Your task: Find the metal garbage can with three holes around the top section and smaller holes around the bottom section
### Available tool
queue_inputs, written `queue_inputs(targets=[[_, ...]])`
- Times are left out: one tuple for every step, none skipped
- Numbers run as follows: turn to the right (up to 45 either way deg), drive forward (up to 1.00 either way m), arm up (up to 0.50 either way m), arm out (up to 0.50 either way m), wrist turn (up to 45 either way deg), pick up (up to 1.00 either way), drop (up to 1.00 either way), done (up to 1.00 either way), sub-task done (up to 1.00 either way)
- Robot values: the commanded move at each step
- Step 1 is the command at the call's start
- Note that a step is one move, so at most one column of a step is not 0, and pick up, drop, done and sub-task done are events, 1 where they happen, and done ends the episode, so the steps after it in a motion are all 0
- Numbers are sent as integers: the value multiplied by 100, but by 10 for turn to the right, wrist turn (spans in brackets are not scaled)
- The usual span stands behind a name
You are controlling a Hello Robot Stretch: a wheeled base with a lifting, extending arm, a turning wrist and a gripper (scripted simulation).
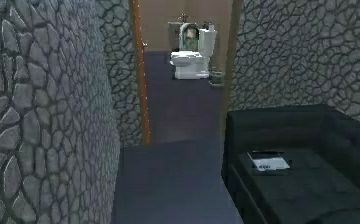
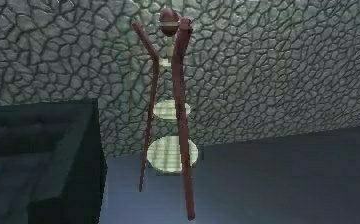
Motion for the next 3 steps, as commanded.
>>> queue_inputs(targets=[[0,100,0,0,0,0,0,0,0],[0,50,0,0,0,0,0,0,0],[180,0,0,0,0,0,0,0,0]])
